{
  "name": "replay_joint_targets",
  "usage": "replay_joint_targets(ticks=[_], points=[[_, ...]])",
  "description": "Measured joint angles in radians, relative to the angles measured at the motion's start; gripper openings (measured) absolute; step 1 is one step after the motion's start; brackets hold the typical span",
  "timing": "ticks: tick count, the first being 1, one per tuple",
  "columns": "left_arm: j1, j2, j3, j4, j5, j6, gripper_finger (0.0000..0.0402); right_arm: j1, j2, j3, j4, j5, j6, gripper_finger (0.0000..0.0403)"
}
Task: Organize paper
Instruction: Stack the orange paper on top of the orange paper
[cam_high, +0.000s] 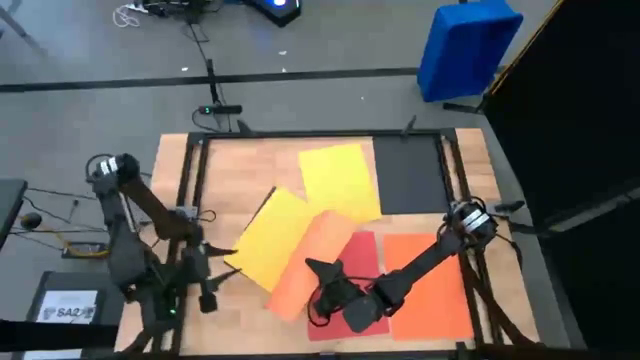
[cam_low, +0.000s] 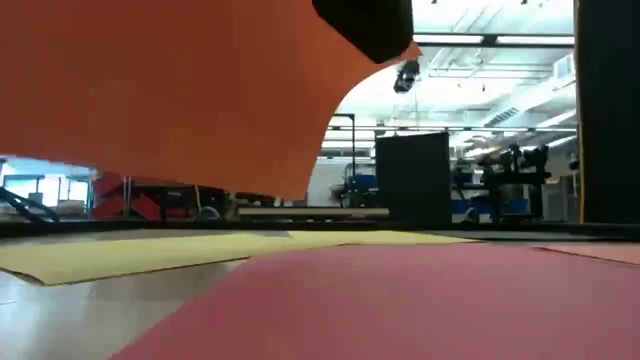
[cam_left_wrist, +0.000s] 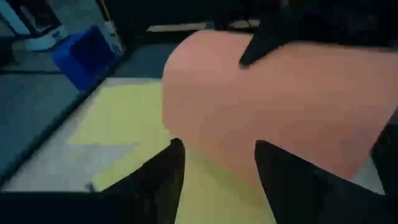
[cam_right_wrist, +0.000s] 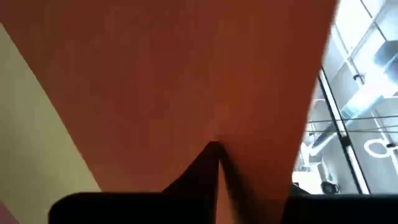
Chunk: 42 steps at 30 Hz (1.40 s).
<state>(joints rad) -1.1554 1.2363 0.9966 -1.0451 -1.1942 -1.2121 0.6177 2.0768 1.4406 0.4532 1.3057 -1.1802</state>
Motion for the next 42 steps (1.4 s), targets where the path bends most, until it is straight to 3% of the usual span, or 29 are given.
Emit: replay_joint_targets(ticks=[6, 11, 18, 24, 29, 42], points=[[0.008, 0.021, -0.369, 0.493, -0.060, 0.122, 0.0177, 0.003, -0.033, 0.035, 0.019, 0.001, 0.001, 0.0000], [0.069, 0.085, -0.510, 0.924, -0.142, 0.360, 0.0177, 0.003, -0.059, 0.072, 0.021, 0.000, -0.004, 0.0000], [0.201, 0.188, -0.526, 1.347, -0.105, 0.774, 0.0179, -0.011, -0.063, 0.135, 0.016, -0.009, -0.032, 0.0000], [0.248, 0.232, -0.526, 1.639, -0.098, 0.989, 0.0179, -0.013, -0.065, 0.194, 0.014, -0.017, -0.043, 0.0000], [0.251, 0.237, -0.526, 1.843, -0.159, 1.149, 0.0179, -0.012, -0.071, 0.236, 0.018, -0.018, -0.043, 0.0000], [0.252, 0.236, -0.526, 2.140, -0.203, 1.447, 0.0178, 0.011, -0.083, 0.246, 0.029, -0.014, -0.029, 0.0000]])
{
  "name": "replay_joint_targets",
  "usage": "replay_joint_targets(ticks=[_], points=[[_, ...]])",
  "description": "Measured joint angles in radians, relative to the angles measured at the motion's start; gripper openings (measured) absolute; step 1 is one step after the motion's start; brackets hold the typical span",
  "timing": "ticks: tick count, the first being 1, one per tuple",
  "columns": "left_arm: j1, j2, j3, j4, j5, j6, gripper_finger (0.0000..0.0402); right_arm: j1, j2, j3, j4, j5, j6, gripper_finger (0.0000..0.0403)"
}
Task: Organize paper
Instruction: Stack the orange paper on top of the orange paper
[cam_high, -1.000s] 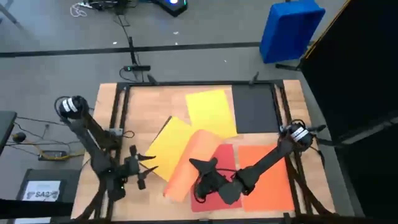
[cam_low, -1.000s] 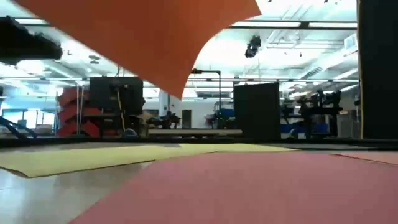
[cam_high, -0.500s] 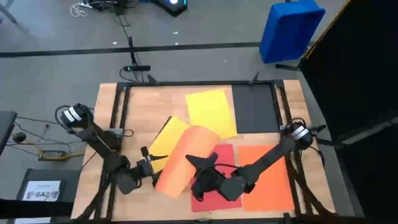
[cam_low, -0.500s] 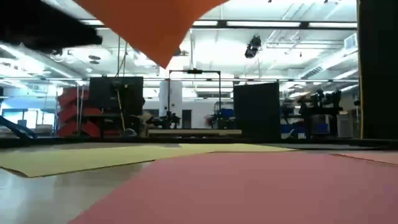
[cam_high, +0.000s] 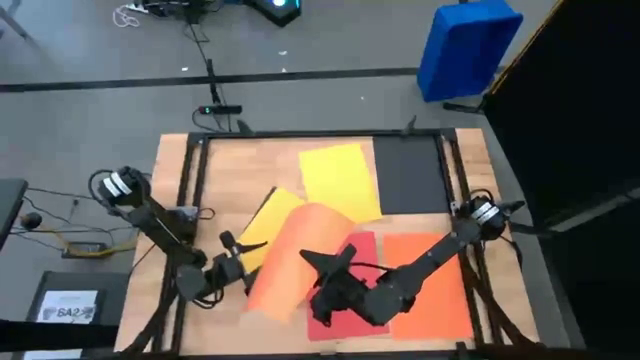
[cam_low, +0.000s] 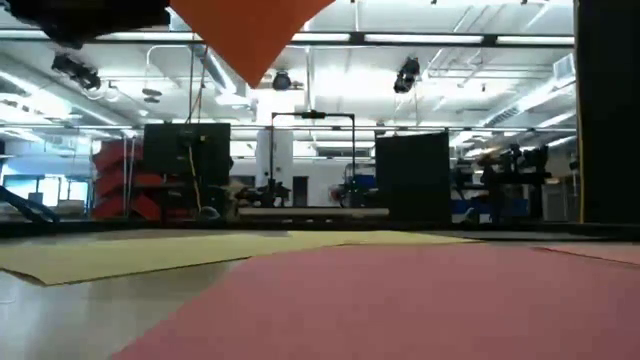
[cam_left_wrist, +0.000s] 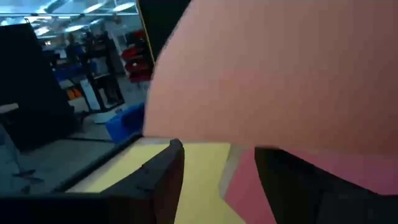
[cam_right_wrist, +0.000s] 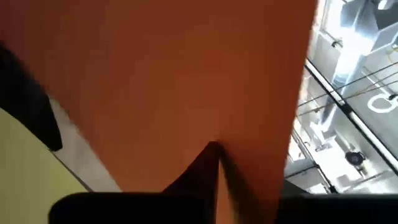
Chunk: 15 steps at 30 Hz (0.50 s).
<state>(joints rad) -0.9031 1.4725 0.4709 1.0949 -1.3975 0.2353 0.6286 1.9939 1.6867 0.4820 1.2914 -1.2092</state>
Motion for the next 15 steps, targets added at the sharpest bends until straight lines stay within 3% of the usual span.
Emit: replay_joint_targets(ticks=[8, 15], points=[[0.000, 0.000, 0.035, 0.284, 0.027, 0.350, 0.0178, 0.015, -0.033, 0.000, 0.019, 0.010, 0.057, 0.0000], [0.021, -0.001, 0.106, 0.383, 0.117, 0.576, 0.0177, 0.028, -0.079, 0.000, 0.020, -0.010, 0.147, 0.0000]])
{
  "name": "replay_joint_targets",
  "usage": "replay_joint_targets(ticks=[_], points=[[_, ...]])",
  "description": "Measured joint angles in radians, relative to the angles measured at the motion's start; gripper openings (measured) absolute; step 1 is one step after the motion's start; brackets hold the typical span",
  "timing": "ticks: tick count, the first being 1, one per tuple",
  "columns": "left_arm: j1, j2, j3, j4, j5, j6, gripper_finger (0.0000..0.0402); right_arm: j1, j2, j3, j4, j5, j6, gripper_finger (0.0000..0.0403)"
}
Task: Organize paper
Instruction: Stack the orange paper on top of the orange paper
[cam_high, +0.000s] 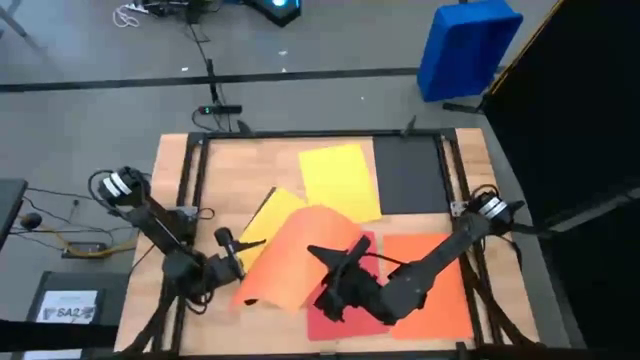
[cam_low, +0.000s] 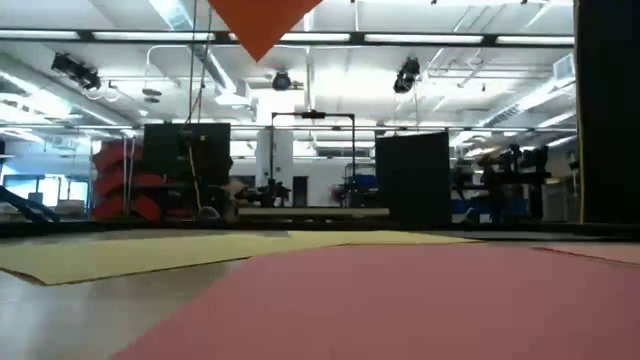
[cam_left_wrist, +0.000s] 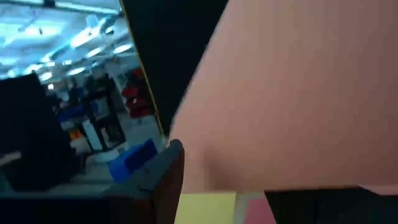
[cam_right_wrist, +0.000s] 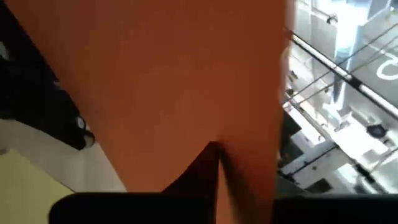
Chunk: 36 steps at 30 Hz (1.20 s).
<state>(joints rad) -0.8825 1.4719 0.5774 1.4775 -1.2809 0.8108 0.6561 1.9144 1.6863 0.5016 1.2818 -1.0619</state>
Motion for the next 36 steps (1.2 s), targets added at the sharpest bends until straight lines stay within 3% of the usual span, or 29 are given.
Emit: replay_joint_targets(ticks=[10, 20, 24, 29, 36], points=[[0.045, 0.000, 0.058, 0.009, 0.075, 0.092, 0.0132, 0.035, -0.040, 0.000, -0.001, 0.022, 0.068, 0.0000], [0.044, 0.000, 0.088, 0.057, 0.094, 0.167, 0.0024, 0.057, -0.062, 0.000, -0.025, 0.004, 0.271, 0.0000], [0.017, 0.000, 0.105, 0.083, 0.076, 0.240, 0.0005, 0.054, -0.062, 0.000, -0.155, -0.081, 0.455, 0.0000], [-0.044, -0.001, 0.122, 0.083, -0.037, 0.321, 0.0001, 0.046, -0.062, -0.001, -0.307, -0.144, 0.677, 0.0000], [-0.111, -0.001, 0.122, 0.074, -0.094, 0.277, 0.0000, 0.046, -0.062, -0.001, -0.518, -0.237, 1.009, 0.0000]])
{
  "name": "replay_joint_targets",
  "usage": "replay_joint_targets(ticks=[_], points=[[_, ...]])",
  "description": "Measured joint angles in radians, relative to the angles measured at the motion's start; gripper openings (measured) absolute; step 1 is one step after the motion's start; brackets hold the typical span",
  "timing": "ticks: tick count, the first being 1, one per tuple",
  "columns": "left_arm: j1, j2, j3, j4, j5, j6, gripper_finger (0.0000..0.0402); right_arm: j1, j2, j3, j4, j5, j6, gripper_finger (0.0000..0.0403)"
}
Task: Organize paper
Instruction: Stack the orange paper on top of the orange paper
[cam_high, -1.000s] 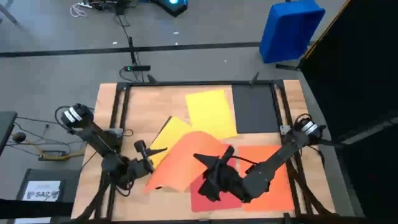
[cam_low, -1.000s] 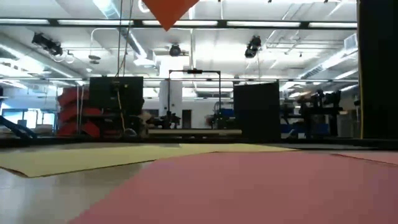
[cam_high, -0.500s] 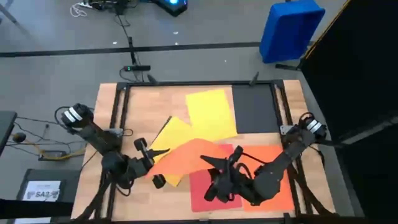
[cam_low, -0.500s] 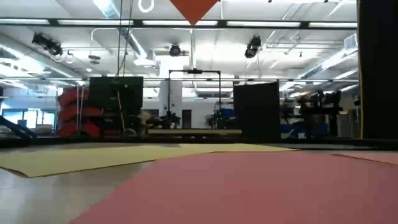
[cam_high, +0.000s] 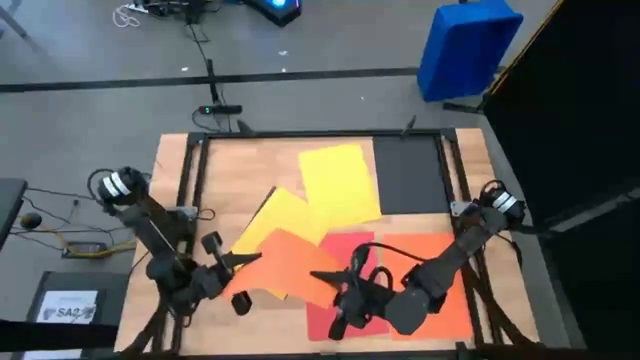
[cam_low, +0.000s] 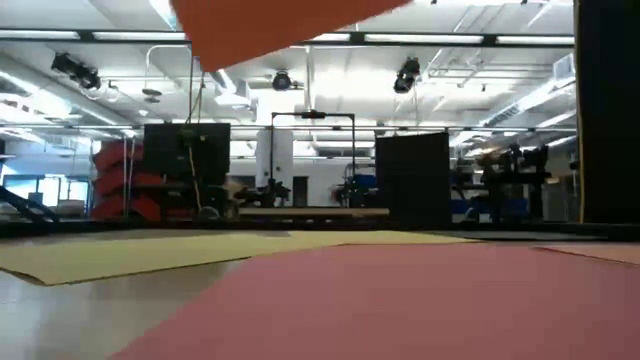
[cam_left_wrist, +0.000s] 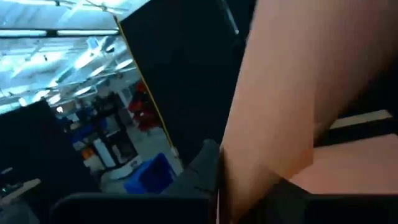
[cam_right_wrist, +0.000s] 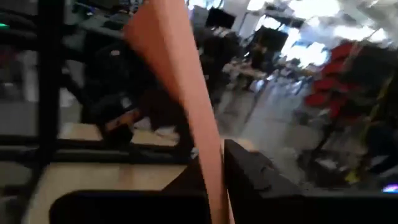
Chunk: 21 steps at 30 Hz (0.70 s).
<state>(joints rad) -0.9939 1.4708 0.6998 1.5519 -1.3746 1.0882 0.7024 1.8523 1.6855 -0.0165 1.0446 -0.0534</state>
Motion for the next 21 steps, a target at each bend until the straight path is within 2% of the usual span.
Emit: replay_joint_targets(ticks=[5, 9, 17, 21], points=[[0.001, 0.000, 0.000, -0.031, -0.017, -0.154, 0.0000, -0.012, -0.005, 0.000, -0.265, -0.113, 0.404, 0.0000], [0.019, 0.000, 0.000, -0.064, -0.016, -0.311, 0.0000, -0.018, -0.017, 0.000, -0.404, -0.180, 0.625, 0.0000], [0.054, 0.000, 0.000, -0.190, 0.015, -0.605, 0.0000, -0.012, -0.117, 0.000, -0.525, -0.228, 0.791, 0.0000], [0.100, 0.000, 0.000, -0.292, 0.139, -0.835, 0.0000, -0.005, -0.182, 0.000, -0.605, -0.243, 0.875, 0.0000]])
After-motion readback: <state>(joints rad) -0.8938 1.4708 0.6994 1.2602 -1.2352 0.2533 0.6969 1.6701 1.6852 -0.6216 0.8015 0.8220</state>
